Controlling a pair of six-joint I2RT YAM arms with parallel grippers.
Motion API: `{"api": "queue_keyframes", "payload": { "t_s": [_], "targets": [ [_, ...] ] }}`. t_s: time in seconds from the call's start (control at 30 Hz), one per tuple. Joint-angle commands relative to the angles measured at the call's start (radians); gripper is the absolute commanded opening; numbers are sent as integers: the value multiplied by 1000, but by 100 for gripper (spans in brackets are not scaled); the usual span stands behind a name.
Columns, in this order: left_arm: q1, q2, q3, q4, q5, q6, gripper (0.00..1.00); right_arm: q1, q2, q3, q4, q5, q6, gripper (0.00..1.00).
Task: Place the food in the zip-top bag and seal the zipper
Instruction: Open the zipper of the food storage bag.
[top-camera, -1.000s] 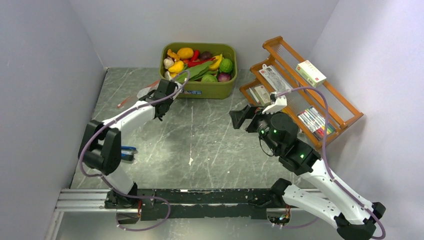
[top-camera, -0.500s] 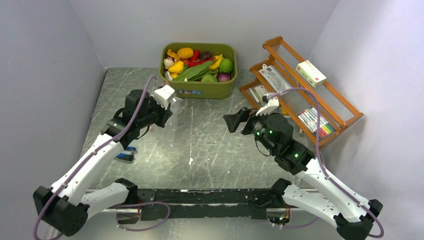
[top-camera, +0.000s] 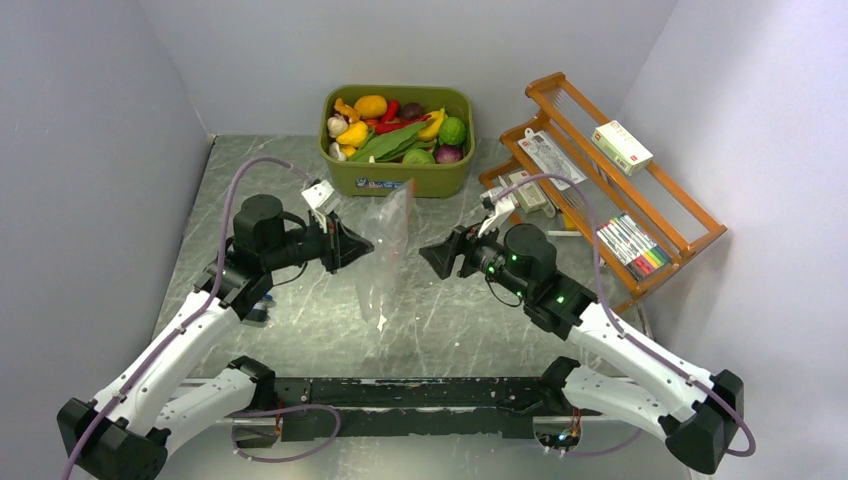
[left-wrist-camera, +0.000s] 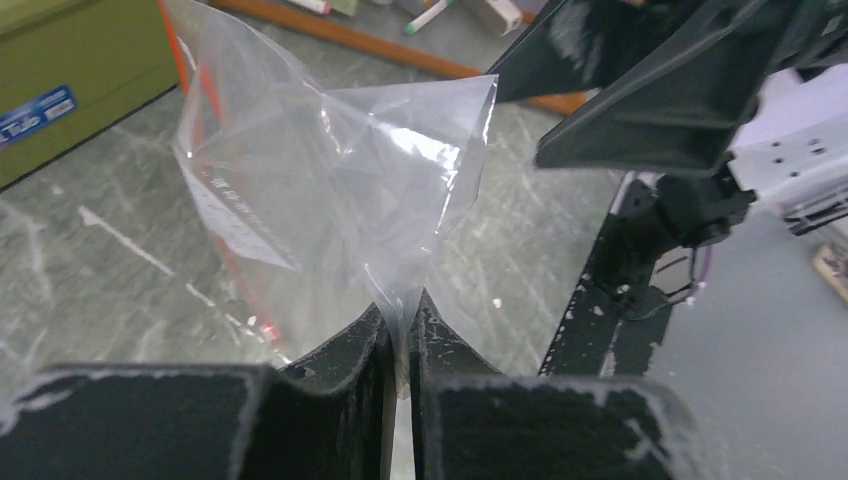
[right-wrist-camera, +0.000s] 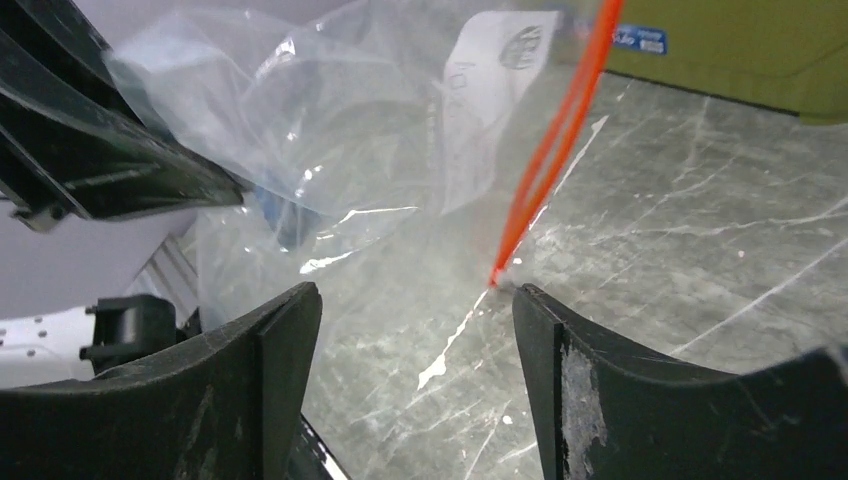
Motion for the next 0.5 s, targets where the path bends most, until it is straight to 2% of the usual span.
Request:
{"api": "queue_keyframes", "payload": {
  "t_s": [0.0, 0.1, 0.2, 0.3, 0.37, 0.47],
  "targets": [
    [-5, -12, 27, 95, 81, -93, 7, 4, 15, -19, 120, -91, -17, 69],
    [-5, -16, 40, 127, 31, -206, 7, 4, 41, -4, 128, -132, -47, 68],
    [-5, -18, 21, 232, 136, -258, 7, 4, 49, -49, 159, -107, -38, 68],
    [-4, -21, 27, 195, 176, -156, 7, -20, 24, -111, 254, -106, 67, 66],
    [-4, -22, 26, 153, 179, -83, 7, -76, 50, -105, 301, -200, 140, 66],
    [-5, -20, 12, 141, 296, -8, 7, -122, 111, -63, 311, -302, 178, 65]
  ]
}}
